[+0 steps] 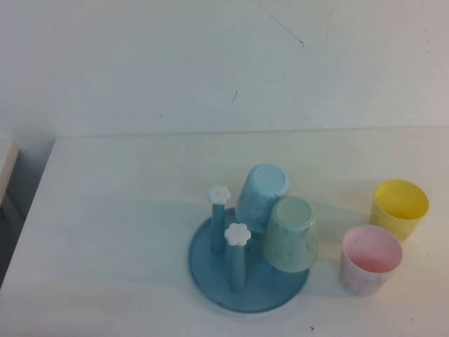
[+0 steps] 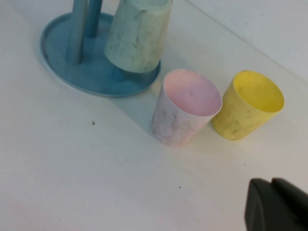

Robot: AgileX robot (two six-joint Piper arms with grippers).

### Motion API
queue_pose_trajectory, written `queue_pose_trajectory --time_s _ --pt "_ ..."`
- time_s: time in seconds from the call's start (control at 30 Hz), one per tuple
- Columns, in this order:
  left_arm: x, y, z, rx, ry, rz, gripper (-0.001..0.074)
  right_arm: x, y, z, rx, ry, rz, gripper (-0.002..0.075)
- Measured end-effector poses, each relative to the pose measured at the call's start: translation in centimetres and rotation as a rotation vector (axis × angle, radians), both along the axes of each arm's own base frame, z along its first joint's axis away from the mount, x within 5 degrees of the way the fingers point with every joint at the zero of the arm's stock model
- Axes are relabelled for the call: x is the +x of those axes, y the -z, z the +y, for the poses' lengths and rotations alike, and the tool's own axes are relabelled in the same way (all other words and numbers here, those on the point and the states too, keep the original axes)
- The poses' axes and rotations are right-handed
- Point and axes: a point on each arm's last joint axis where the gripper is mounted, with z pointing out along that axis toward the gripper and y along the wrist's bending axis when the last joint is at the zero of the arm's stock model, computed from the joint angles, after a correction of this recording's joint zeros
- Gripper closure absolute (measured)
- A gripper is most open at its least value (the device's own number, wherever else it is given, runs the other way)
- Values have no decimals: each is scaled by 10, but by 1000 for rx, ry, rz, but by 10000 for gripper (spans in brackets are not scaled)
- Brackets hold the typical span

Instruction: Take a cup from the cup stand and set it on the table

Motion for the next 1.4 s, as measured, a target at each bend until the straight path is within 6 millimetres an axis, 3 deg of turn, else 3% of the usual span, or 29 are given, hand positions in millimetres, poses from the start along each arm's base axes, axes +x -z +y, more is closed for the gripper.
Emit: queue_pose_trajectory --time_s 0.73,0.97,1.13,1.4 --pt "0 0 0 -1 -5 10 738 0 1 0 2 2 -4 729" --pt "0 0 0 0 -5 10 738 7 12 -3 64 65 -169 729" --pt "0 0 0 -1 -5 10 738 15 37 -13 137 260 -248 729" --pt "0 0 0 -3 -6 10 738 24 99 -23 186 502 -78 729"
